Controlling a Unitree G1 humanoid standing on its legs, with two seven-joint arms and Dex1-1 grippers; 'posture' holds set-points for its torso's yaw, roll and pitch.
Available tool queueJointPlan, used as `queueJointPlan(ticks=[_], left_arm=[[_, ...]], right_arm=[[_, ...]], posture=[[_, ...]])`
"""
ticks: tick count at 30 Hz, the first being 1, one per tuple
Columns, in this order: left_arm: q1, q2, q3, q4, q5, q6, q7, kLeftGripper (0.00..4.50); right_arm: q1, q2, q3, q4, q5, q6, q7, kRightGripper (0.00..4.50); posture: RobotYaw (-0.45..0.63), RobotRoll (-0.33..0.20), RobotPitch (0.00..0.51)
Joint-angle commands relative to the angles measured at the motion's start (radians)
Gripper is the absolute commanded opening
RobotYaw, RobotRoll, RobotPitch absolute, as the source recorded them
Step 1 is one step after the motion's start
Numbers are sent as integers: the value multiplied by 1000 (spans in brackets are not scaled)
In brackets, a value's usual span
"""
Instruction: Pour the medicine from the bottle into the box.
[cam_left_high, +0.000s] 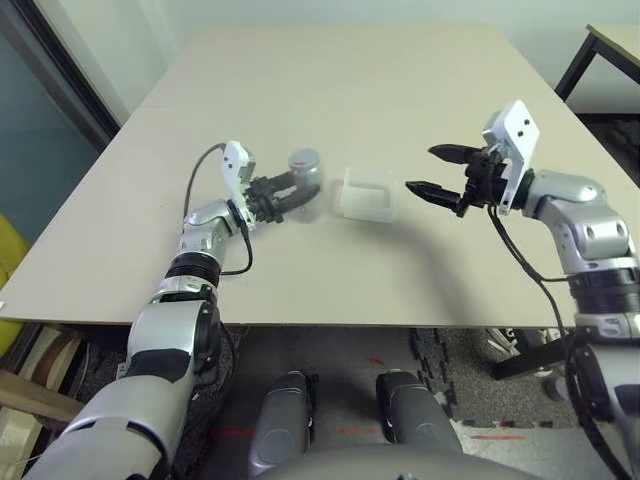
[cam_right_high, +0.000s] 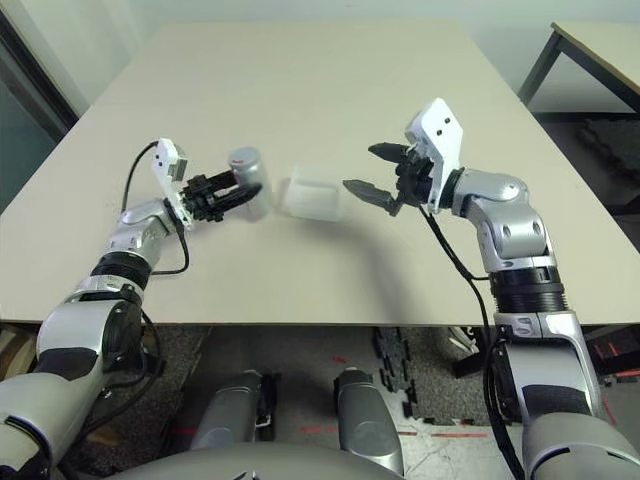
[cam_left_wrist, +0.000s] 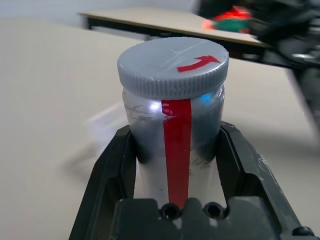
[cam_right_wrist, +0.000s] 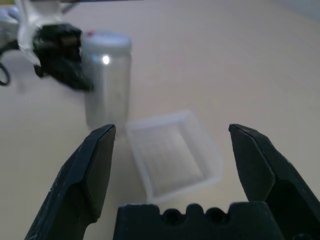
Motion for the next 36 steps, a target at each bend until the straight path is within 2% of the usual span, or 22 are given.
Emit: queueJointPlan(ticks=[1,14,36], left_arm=[[33,-3,-50,-122,-19,77,-41,2448],[72,36,-157,-345,-21,161,-88,2448],[115,68,-177,-476,-52,200,-68,2448]], right_arm=[[-36,-10,32,-32,31,45,50,4500],[-126,35,95,-91,114,167,140,4500],[-137,105,183,-87,110,153,188,4500]], posture=[[-110,0,77],[-97,0,69],[-52,0,46]])
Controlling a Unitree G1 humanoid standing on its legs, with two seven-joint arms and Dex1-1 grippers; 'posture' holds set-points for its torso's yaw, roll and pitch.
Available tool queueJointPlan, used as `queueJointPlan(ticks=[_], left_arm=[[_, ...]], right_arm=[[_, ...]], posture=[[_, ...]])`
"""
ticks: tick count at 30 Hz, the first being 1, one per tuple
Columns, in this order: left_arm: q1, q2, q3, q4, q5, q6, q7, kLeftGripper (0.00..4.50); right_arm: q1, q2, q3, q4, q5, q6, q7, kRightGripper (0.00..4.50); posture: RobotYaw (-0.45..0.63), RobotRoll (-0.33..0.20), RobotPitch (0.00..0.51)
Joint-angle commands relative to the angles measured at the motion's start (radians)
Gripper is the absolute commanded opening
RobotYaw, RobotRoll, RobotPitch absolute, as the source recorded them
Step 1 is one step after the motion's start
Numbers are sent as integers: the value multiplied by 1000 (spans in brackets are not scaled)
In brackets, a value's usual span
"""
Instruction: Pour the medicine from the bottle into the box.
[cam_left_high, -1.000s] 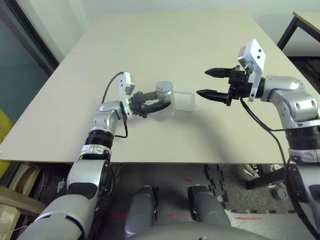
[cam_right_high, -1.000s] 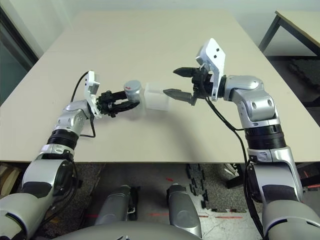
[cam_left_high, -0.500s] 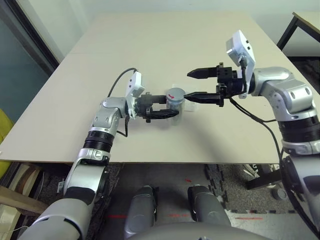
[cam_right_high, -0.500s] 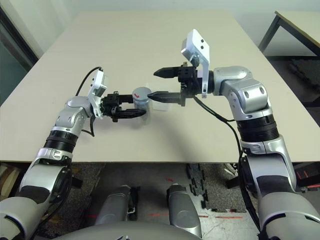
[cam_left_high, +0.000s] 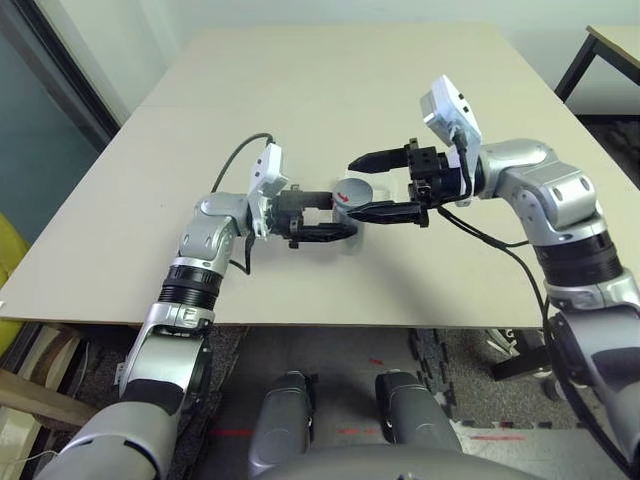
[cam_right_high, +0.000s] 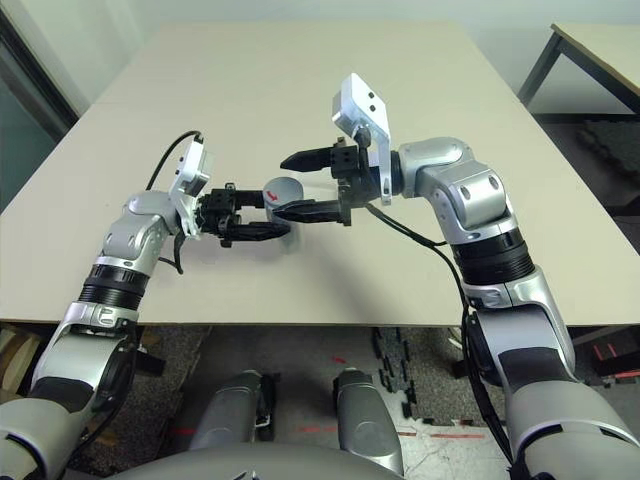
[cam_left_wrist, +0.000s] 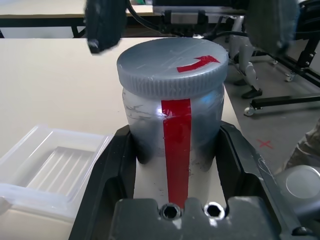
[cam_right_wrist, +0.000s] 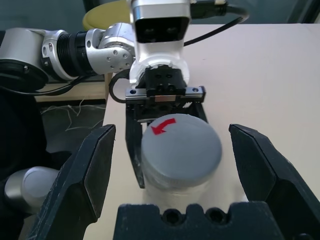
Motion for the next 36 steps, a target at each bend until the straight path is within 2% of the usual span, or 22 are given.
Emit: queueJointPlan(ticks=[1,3,7,12,17,25,36], left_arm=[[14,4,-14,-35,-17,5,7,2448],[19,3,-16,-42,-19,7,10,2448],[23,4,-19,-52,-25,11,16,2448],[28,12,-27,-61,-25,18,14,2448],[26,15,-31,-89,-40,36,9,2448],[32,21,-50,-147,-75,85,3,2448],[58,42,-49,-188,-88,110,13,2448]], right_arm=[[-6,9,17,-3,2,-12,9,4327],[-5,15,20,2,1,-13,10,3913],[1,22,21,9,-1,-17,15,2550],[9,27,19,15,7,-16,26,2546],[16,10,16,28,46,-29,127,2546],[-32,0,55,139,19,-116,280,2546],[-90,17,65,266,-33,-159,298,2546]], posture=[[-51,0,43],[-50,0,43],[-49,0,44],[-50,0,45],[-47,0,48],[-28,0,51],[-17,0,51]])
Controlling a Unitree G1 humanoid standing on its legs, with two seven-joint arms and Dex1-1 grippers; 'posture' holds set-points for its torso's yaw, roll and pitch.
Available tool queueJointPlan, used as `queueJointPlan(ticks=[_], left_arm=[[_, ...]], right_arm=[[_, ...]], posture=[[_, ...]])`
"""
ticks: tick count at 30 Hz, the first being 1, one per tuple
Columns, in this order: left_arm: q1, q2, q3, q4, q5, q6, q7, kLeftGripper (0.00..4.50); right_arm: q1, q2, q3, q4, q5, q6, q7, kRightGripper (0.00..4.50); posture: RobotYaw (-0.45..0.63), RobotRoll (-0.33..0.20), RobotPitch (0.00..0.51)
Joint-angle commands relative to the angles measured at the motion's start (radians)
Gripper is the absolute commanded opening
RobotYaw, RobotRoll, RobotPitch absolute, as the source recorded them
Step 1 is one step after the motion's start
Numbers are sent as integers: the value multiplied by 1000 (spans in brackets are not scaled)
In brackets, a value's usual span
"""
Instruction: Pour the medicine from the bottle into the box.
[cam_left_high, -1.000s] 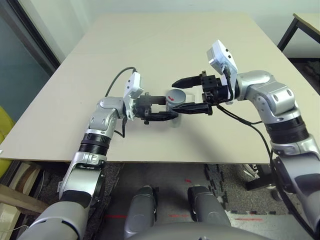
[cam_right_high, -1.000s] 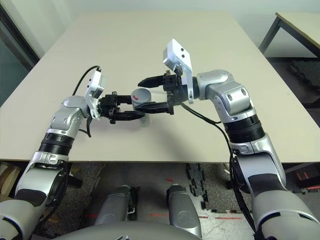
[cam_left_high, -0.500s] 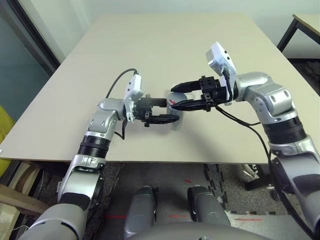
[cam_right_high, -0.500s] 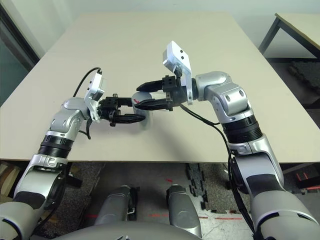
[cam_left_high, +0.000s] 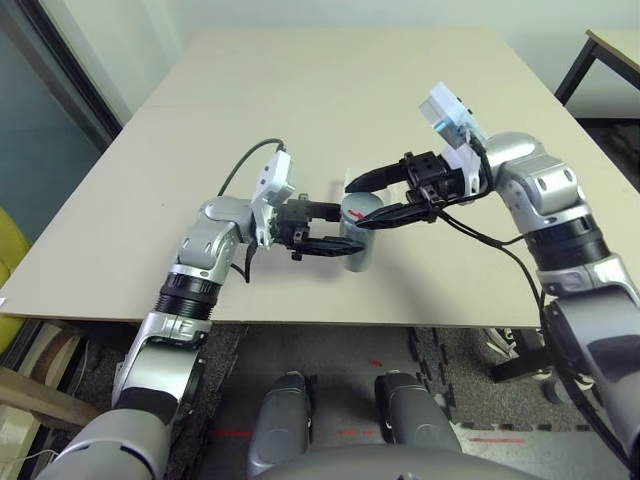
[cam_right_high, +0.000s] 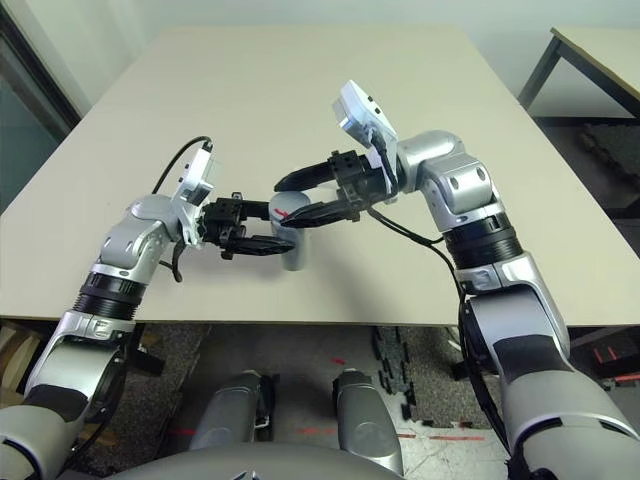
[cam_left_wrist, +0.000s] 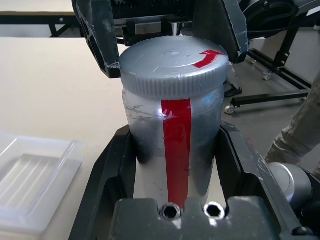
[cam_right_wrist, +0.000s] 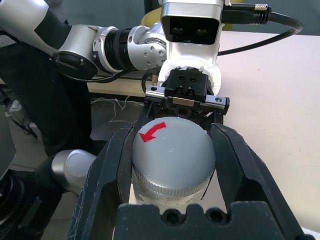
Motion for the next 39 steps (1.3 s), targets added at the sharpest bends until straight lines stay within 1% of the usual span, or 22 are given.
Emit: queueJointPlan(ticks=[1,2,3,4,6,18,28,35,39], left_arm=[[6,12,13,-42,-29,6,11,2448],[6,13,13,-43,-30,7,12,2448],[6,13,12,-43,-30,6,13,2448],[5,15,11,-43,-31,6,14,2448],[2,17,9,-38,-31,2,17,2448],[-3,14,-3,-31,-29,-11,17,2448],[3,20,-5,-27,-27,-35,13,2448],[7,23,-1,-17,-24,-42,23,2448],[5,28,-1,-10,-23,-46,22,2448]], right_arm=[[-6,-2,25,22,-29,5,6,2896],[-7,-2,22,23,-30,8,2,3277],[-7,-3,20,24,-31,11,-1,3449],[-7,-3,16,24,-31,14,-3,3753],[-6,-3,11,21,-32,17,-4,4470],[3,15,-16,-9,-3,56,-44,4500],[-10,22,-35,16,15,84,-69,4500],[8,-10,-82,8,39,111,-81,4500],[35,-52,-97,-9,42,124,-80,4500]], posture=[[-17,0,51],[-17,0,51],[-17,0,51],[-17,0,51],[-17,0,51],[-30,0,48],[-27,0,49],[-33,0,53],[-36,0,54]])
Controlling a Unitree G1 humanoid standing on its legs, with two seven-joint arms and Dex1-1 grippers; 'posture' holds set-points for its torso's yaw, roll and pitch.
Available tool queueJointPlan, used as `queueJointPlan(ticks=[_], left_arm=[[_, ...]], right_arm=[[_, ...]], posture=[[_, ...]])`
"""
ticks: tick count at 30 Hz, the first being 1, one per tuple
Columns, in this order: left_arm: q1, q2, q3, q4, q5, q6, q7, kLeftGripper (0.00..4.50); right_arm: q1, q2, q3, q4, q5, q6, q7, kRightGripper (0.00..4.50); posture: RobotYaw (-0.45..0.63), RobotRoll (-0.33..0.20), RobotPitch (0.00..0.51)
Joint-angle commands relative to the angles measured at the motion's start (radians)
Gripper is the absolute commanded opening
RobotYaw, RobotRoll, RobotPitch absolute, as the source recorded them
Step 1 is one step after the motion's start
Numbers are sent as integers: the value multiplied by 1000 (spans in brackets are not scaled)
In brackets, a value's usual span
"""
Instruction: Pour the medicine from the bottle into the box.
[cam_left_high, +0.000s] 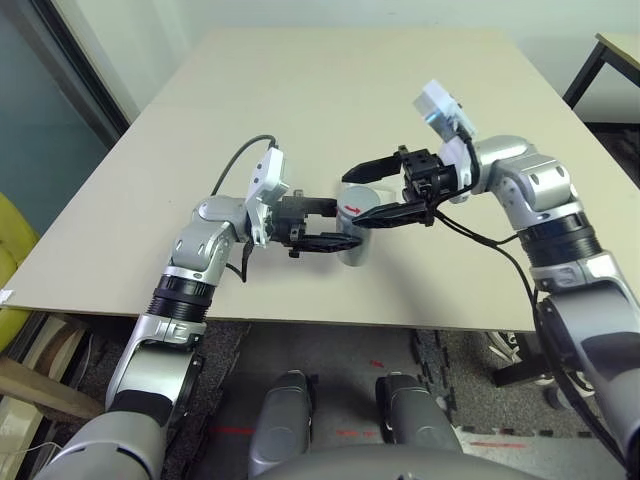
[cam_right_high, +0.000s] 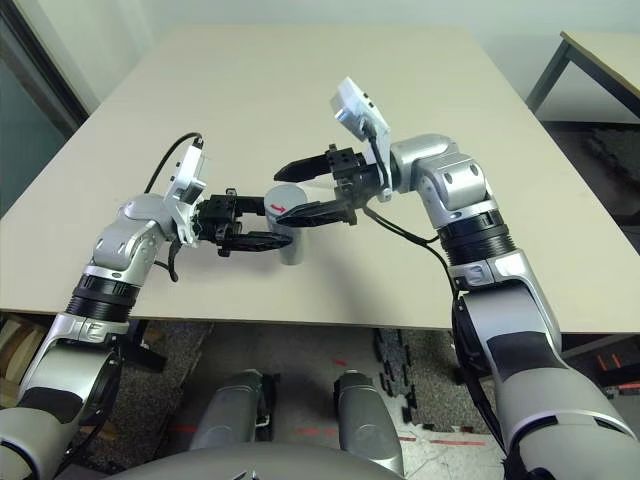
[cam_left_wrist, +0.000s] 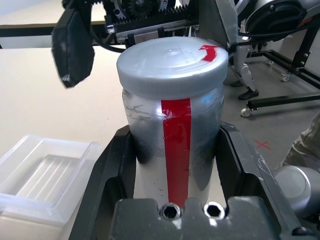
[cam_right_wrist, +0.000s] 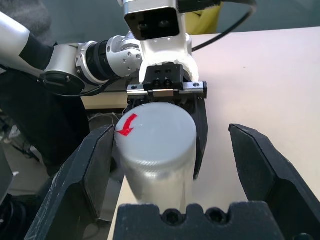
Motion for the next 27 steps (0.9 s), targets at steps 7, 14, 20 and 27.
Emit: queueJointPlan(ticks=[7,14,20,27], left_arm=[[-7,15,-1,30,-1,-22,-9,2448],[-13,19,4,49,-1,-33,-8,2448],[-17,12,3,63,0,-43,-3,2448],[-19,9,2,65,-2,-46,-2,2448]], right_arm=[[65,-132,-64,12,-21,-16,-25,4500],[77,-181,-81,-13,-19,-16,-31,4500],[74,-153,-70,-144,35,67,-52,4500],[64,-89,-36,-195,51,88,-78,4500]], posture=[[-39,0,52],[-49,0,49],[-51,0,49],[-48,0,47]])
